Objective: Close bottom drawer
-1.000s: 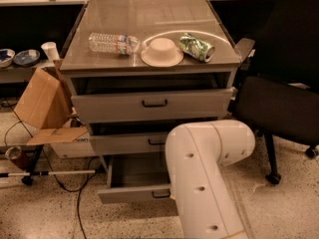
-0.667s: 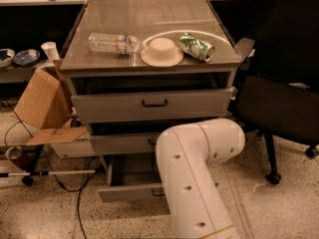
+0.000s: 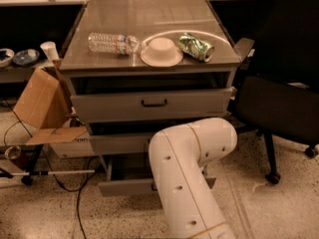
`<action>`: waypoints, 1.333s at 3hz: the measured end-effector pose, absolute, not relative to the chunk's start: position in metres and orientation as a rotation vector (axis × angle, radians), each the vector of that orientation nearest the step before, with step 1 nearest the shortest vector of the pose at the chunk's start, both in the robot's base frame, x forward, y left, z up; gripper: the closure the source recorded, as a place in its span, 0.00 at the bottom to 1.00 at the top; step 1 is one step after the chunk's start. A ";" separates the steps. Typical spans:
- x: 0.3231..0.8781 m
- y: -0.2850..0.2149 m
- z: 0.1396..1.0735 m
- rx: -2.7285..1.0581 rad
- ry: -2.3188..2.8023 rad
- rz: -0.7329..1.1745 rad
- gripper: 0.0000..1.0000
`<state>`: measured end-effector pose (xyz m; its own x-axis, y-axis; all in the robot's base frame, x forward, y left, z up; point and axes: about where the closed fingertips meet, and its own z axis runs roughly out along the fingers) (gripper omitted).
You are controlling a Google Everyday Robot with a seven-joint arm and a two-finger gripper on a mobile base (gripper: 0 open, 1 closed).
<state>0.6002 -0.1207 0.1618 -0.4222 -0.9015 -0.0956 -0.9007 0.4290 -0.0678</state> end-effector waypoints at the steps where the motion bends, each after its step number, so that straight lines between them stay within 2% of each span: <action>1: 0.621 -0.119 0.156 -1.606 2.547 -0.060 1.00; 2: 0.627 -0.117 0.156 -1.602 2.542 -0.073 0.81; 4: 0.667 -0.098 0.161 -1.580 2.464 -0.159 0.35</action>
Offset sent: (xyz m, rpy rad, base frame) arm 0.0779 0.0167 -0.0094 -0.0582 -0.1155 -0.0141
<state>0.6666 -0.0981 0.1614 -0.4034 -0.9074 -0.1177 -0.8849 0.4196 -0.2024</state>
